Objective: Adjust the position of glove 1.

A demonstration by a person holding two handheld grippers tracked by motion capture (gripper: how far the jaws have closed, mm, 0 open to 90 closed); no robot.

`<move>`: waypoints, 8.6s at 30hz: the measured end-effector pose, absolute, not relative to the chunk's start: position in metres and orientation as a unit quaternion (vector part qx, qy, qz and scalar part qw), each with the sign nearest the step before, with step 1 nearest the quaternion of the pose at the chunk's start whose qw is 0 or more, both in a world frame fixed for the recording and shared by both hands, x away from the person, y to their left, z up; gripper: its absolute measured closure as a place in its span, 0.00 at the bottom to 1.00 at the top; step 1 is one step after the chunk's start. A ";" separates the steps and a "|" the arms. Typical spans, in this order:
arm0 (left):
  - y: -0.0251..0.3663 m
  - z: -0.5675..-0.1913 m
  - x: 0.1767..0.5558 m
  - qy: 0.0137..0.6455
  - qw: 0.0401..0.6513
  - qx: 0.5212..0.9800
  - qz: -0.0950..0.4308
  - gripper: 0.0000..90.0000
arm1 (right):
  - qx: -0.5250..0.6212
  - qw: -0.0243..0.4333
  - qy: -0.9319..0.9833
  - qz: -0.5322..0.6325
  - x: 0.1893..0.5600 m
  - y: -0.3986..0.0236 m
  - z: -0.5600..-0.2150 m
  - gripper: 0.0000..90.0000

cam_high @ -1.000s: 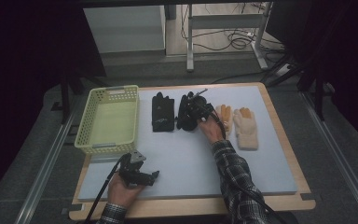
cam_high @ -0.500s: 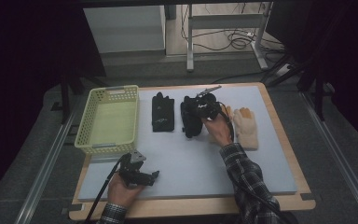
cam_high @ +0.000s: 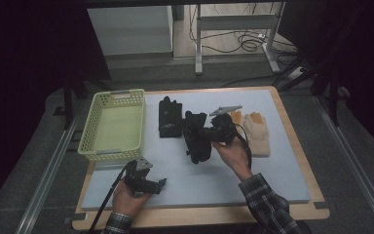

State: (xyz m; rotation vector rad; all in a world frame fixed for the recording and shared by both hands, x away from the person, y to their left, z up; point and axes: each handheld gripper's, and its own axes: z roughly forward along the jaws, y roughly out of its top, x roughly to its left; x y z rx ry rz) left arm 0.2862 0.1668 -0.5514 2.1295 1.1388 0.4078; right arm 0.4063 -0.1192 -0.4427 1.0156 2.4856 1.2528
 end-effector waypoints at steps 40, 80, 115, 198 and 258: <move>0.167 -0.551 0.286 0.439 0.339 0.817 0.156 0.02 | 0.298 0.104 0.890 0.329 0.331 -0.167 -0.518 0.92; 0.167 -0.551 0.286 0.439 0.340 0.817 0.155 0.02 | 0.292 0.097 0.872 0.380 0.484 -0.062 -0.497 0.61; 0.167 -0.552 0.286 0.439 0.341 0.817 0.155 0.02 | 0.328 0.027 0.864 0.382 0.537 -0.011 -0.528 0.93; 0.166 -0.552 0.286 0.440 0.340 0.816 0.157 0.02 | 0.296 0.108 0.853 0.416 0.328 -0.149 -0.495 0.68; 0.177 -0.551 0.281 0.419 0.346 0.826 0.149 0.05 | 0.247 0.079 0.885 0.387 0.332 -0.096 -0.536 0.97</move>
